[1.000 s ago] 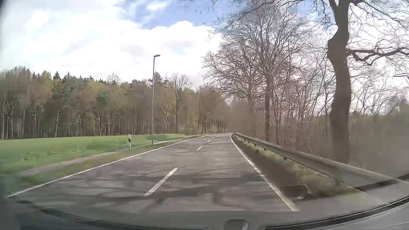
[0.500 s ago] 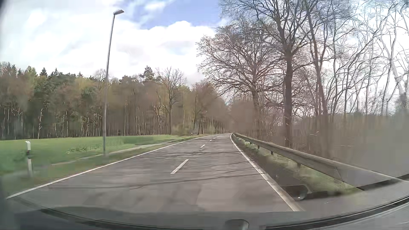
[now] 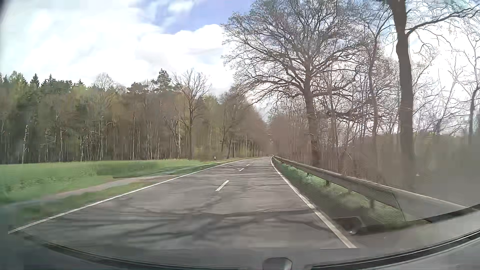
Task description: Follow the waypoints while adhering to traffic rules and regulations
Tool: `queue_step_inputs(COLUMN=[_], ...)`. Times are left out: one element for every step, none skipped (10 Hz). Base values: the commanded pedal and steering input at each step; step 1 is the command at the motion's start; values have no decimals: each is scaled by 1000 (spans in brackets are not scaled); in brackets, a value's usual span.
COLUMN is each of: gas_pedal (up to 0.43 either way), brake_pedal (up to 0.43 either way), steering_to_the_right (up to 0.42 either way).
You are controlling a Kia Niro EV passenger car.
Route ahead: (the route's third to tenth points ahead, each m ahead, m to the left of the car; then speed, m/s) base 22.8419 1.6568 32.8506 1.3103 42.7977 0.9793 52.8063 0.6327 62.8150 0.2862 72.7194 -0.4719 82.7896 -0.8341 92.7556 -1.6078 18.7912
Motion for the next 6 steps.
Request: queue_step_inputs(gas_pedal=[39, 39, 39, 39, 39, 28], brake_pedal=[0, 0, 0, 0, 0, 0], steering_to_the_right=[5, 5, 6, 6, 6, 6])
